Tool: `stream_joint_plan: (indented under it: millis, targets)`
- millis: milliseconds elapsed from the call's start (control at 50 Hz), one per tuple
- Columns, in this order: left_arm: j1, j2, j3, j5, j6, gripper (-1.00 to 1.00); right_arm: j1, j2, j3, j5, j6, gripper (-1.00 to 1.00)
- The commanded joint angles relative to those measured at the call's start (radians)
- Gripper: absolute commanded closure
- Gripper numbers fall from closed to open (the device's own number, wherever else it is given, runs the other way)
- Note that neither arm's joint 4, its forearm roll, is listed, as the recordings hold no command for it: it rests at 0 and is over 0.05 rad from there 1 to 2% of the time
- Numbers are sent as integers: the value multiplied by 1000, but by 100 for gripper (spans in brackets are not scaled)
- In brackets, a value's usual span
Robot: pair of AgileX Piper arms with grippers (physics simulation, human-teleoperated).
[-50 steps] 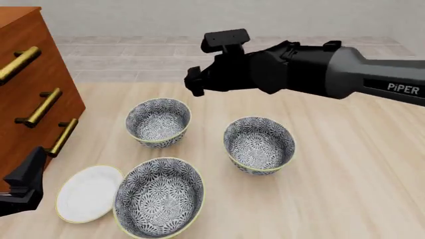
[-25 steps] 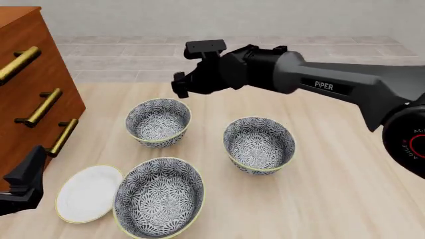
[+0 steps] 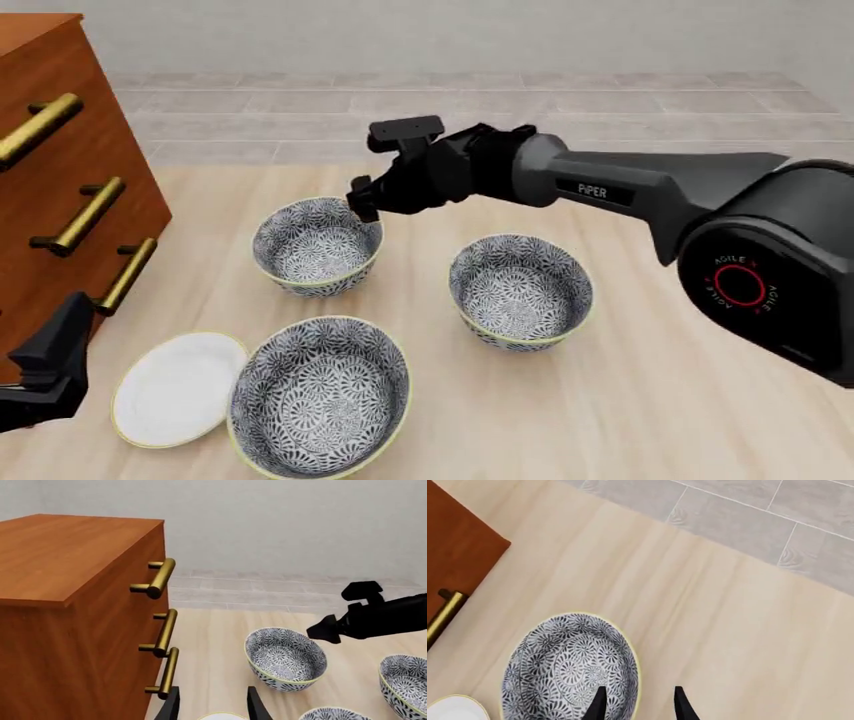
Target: Stack the bowl at the front on the bowl in the middle.
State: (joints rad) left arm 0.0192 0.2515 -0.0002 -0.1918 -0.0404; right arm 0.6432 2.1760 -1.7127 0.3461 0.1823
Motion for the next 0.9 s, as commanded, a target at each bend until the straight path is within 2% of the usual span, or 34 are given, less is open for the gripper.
stream_joint_plan:
  millis: [20, 900]
  targets:
    - [0, 0, 0, 0, -5, -100, 2, 47, -4, -15, -12, -100]
    - [-2, -5, 0, 5, -9, -100, 36, 93, 75, -105, -4, -100]
